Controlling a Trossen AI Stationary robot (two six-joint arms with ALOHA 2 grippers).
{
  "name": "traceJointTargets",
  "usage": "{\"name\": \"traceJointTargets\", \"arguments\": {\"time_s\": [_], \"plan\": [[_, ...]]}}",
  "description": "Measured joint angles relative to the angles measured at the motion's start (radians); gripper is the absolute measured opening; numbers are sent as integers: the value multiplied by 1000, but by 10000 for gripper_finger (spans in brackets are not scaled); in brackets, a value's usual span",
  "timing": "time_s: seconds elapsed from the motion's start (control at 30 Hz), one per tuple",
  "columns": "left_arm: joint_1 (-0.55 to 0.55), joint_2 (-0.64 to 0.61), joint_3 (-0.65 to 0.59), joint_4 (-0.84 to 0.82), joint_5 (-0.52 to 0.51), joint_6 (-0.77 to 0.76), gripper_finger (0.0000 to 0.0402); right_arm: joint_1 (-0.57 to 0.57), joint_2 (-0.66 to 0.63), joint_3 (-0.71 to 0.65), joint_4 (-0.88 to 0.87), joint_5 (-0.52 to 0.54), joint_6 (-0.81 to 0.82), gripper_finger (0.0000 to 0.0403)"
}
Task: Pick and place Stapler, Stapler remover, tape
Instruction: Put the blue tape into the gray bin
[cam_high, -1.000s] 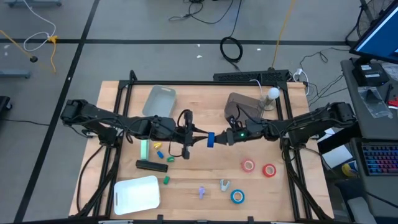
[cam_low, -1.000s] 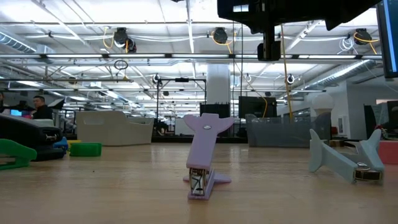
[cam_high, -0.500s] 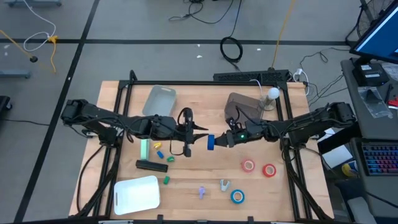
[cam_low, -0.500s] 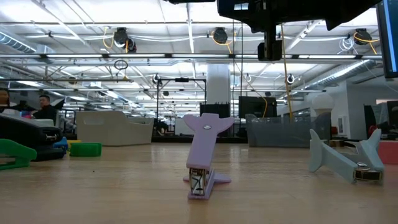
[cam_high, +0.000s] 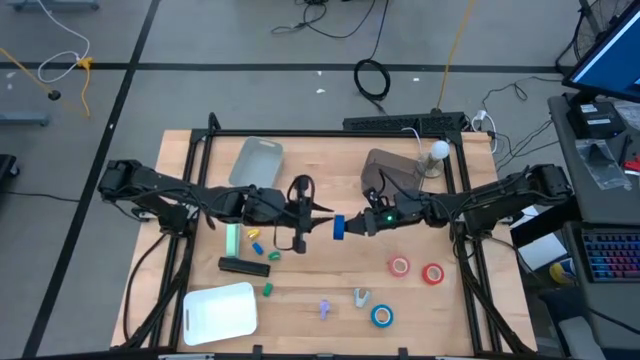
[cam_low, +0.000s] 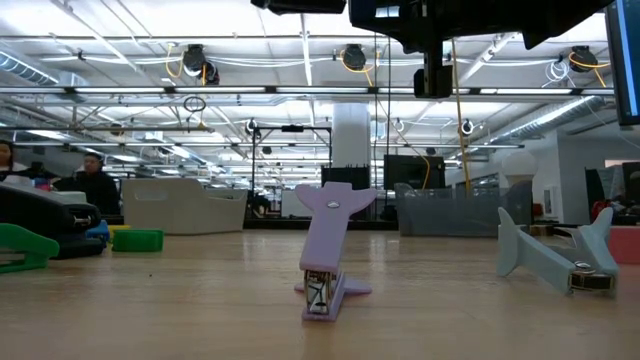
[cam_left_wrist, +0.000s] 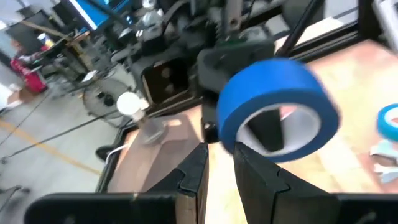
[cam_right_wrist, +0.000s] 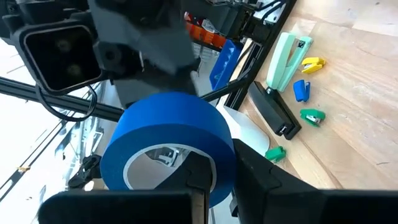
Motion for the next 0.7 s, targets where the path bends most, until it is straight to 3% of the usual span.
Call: {"name": "traceJointTargets", "arguments": {"time_s": [0.1,0.7], "plan": [[0,0,0,5,50,-4,79,-2,0,0,-12,-2,-3,34],[0,0,0,69,109,-44,79,-2,-2,0,-12,-4,-11,34]]}}
